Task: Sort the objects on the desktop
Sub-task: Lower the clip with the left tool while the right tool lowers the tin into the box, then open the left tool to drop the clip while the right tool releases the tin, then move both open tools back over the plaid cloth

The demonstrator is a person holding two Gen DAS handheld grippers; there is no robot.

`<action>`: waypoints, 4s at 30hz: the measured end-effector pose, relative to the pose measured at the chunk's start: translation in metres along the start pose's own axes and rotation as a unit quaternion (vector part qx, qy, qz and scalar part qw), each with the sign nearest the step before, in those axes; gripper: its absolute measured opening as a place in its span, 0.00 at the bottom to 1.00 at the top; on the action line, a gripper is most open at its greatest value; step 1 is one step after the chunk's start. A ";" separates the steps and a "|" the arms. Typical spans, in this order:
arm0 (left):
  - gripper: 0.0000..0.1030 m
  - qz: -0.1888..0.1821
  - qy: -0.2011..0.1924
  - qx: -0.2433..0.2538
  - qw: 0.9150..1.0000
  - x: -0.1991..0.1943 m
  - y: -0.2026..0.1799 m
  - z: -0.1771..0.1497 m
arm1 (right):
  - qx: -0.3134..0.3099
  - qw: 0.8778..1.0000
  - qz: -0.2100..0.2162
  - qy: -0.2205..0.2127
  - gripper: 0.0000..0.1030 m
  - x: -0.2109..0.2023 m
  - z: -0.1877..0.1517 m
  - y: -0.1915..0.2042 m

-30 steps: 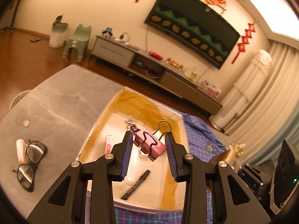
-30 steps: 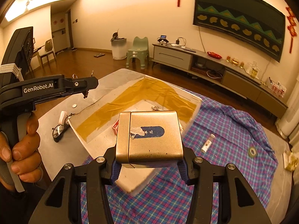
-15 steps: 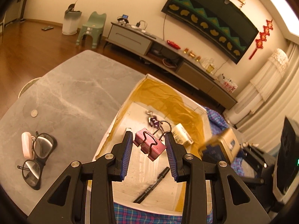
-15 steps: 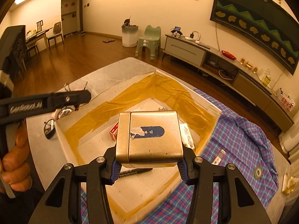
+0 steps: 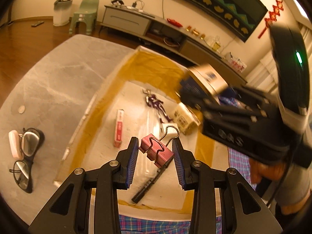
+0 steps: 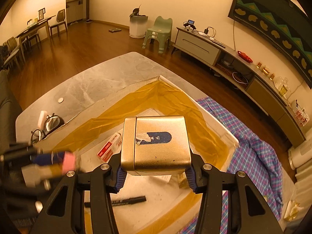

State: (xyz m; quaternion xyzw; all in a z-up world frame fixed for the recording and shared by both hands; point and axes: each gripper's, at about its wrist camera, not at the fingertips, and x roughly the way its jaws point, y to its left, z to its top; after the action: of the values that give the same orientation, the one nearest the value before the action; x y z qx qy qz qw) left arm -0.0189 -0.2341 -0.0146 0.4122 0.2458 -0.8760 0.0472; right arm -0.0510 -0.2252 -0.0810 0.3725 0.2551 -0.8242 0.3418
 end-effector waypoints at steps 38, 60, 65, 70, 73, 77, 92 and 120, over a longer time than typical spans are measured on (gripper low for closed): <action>0.37 0.019 0.048 -0.083 0.995 0.044 0.014 0.012 | -0.030 0.993 0.037 0.108 0.52 0.117 0.045 0.015; 0.41 0.001 0.044 -0.104 0.994 0.034 0.028 0.013 | -0.019 0.994 0.039 0.102 0.54 0.088 0.034 0.011; 0.41 0.007 0.035 -0.099 0.994 0.028 0.029 0.013 | -0.021 0.993 0.038 0.106 0.55 0.079 0.027 0.014; 0.41 0.012 0.028 -0.090 0.996 0.023 0.026 0.013 | -0.019 0.994 0.037 0.104 0.57 0.070 0.024 0.013; 0.41 0.013 0.024 -0.085 0.996 0.019 0.024 0.012 | -0.018 0.994 0.035 0.103 0.58 0.065 0.022 0.012; 0.41 0.019 0.011 -0.077 0.997 0.009 0.020 0.012 | -0.014 0.994 0.033 0.099 0.58 0.055 0.019 0.009; 0.41 0.042 -0.030 -0.022 0.998 -0.027 -0.014 0.004 | -0.006 0.996 0.029 0.083 0.59 0.007 0.002 -0.002; 0.41 0.068 -0.069 0.029 0.995 -0.067 -0.057 -0.009 | 0.010 0.999 0.028 0.023 0.64 -0.082 -0.048 -0.020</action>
State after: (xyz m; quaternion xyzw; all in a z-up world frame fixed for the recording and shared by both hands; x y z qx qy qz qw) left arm 0.0151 -0.1885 0.0531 0.3674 0.1881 -0.9039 0.1121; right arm -0.0052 -0.1497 -0.0411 0.4019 0.2436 -0.8081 0.3552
